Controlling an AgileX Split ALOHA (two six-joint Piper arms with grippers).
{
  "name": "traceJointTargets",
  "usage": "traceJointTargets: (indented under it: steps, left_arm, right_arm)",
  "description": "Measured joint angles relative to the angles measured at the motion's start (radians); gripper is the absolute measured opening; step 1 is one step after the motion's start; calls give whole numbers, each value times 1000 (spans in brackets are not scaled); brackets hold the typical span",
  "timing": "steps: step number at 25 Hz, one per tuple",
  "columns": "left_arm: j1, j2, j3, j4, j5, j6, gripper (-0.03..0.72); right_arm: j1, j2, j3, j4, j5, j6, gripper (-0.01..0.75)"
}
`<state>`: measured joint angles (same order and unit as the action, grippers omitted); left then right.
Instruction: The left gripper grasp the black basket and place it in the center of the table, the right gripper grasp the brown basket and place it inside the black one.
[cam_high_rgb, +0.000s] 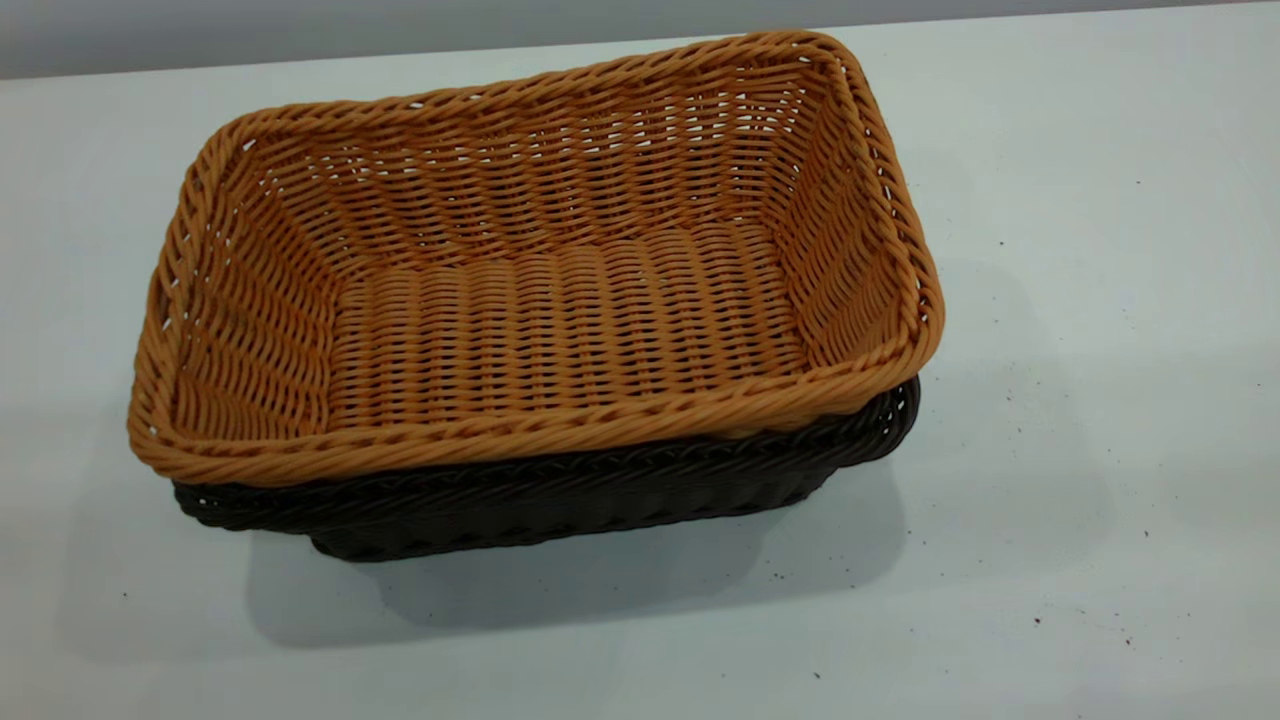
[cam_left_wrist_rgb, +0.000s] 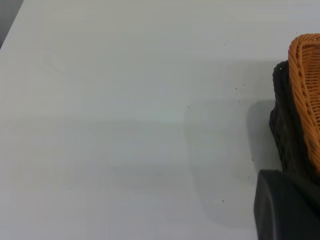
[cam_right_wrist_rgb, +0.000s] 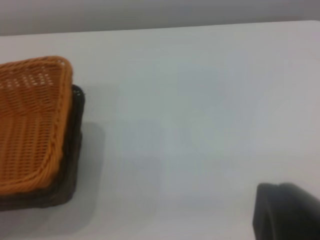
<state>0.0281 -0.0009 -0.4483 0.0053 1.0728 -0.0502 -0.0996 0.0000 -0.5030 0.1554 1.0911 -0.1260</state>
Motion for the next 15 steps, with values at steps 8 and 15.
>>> traceJointTargets:
  steps: [8, 15]
  left_arm:
    - [-1, 1, 0, 0, 0, 0, -1]
    - [-1, 1, 0, 0, 0, 0, -1]
  right_arm:
    - [-21, 0, 0, 1, 0, 0, 0]
    - [-20, 0, 0, 2, 0, 0, 0]
